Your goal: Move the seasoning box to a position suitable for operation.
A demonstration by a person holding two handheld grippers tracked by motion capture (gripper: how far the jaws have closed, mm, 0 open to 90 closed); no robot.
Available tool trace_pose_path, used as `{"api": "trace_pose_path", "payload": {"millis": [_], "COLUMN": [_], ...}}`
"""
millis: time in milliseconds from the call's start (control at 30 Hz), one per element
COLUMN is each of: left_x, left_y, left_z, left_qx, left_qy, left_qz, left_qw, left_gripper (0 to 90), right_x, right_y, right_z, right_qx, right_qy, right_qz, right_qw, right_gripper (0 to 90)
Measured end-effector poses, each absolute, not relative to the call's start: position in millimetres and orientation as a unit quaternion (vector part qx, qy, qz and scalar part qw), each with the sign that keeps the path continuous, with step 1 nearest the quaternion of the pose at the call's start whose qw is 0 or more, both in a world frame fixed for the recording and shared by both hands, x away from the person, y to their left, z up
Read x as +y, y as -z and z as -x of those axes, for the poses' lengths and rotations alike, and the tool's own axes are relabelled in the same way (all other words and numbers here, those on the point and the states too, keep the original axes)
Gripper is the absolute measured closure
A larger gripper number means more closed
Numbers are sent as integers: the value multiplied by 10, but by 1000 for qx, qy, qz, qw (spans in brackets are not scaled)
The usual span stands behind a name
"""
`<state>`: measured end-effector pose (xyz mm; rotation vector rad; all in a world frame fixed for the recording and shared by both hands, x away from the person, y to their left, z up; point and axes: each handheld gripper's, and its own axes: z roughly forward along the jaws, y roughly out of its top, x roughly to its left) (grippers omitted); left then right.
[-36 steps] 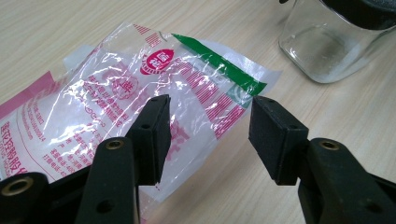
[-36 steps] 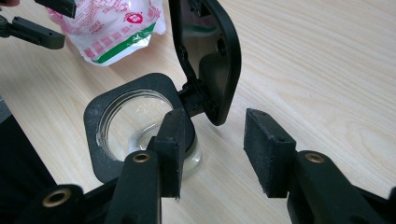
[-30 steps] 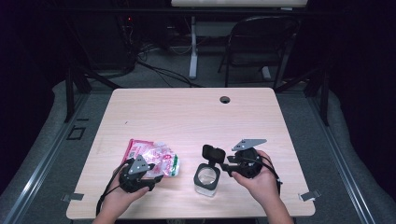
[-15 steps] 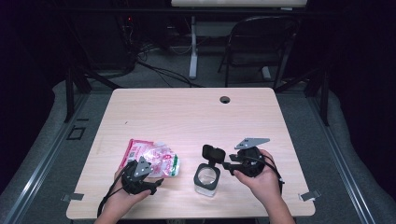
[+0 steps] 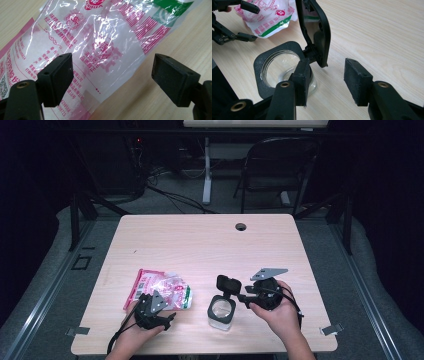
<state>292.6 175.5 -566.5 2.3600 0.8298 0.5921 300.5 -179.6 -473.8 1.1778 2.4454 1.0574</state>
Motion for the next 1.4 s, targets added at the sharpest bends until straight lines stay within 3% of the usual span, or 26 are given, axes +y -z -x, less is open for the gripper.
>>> {"api": "trace_pose_path", "payload": {"millis": [567, 867, 967, 1133, 1400], "left_x": [1728, 1727, 1726, 1696, 1666], "left_y": [5745, 5724, 5715, 5714, 5654], "left_z": [-3026, -3100, -3114, -3125, -3088], "left_qx": [322, 338, 339, 345, 324], "left_qy": [-267, -247, -239, -235, -234], "left_qz": [-861, -857, -854, -854, -859], "left_qw": [288, 300, 314, 312, 319], "left_gripper": [262, 351, 417, 440, 634], "right_x": [-1876, -1965, -1995, -2039, -2068], "right_y": [4743, 4745, 4747, 4750, 4764], "right_z": [-2921, -2850, -2831, -2810, -2800], "right_qx": [826, 819, 817, 813, 811], "right_qy": [-364, -367, -366, -368, -367], "right_qz": [-414, -423, -428, -432, -437], "right_qw": [119, 125, 126, 129, 127], "right_gripper": [552, 549, 548, 546, 543]}}
